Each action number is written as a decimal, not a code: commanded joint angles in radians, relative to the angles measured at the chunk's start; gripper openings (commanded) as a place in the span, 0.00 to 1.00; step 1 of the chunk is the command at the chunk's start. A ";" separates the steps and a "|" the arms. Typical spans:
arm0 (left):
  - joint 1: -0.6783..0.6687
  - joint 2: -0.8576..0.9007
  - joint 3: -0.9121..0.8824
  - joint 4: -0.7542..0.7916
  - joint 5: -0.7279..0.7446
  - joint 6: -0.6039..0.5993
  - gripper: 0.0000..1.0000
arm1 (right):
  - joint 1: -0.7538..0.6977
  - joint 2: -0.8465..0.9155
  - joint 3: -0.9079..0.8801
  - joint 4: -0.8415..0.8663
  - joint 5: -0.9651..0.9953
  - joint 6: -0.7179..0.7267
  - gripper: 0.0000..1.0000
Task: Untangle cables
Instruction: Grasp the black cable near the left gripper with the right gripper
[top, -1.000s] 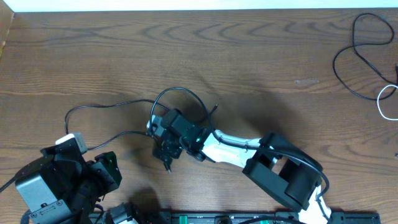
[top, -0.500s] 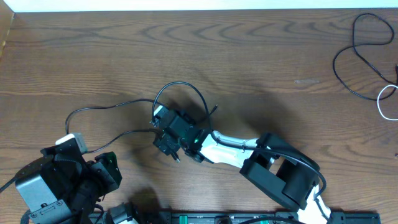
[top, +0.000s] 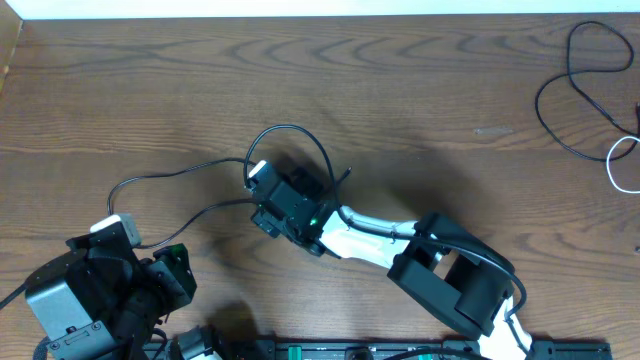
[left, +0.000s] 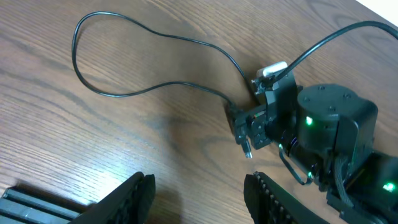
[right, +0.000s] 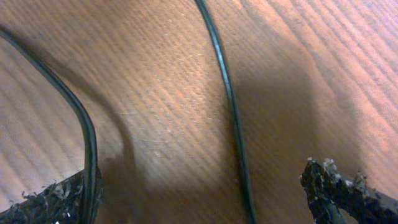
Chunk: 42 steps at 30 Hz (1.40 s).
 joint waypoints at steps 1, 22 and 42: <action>-0.016 0.000 0.009 -0.005 -0.003 0.006 0.52 | -0.039 -0.007 0.009 -0.020 0.035 -0.058 0.99; -0.019 0.000 0.009 -0.018 -0.004 0.006 0.52 | -0.151 -0.001 0.008 -0.074 -0.286 -0.093 0.94; -0.019 0.000 0.009 -0.018 -0.004 0.006 0.52 | -0.138 0.027 0.006 -0.188 -0.325 -0.131 0.40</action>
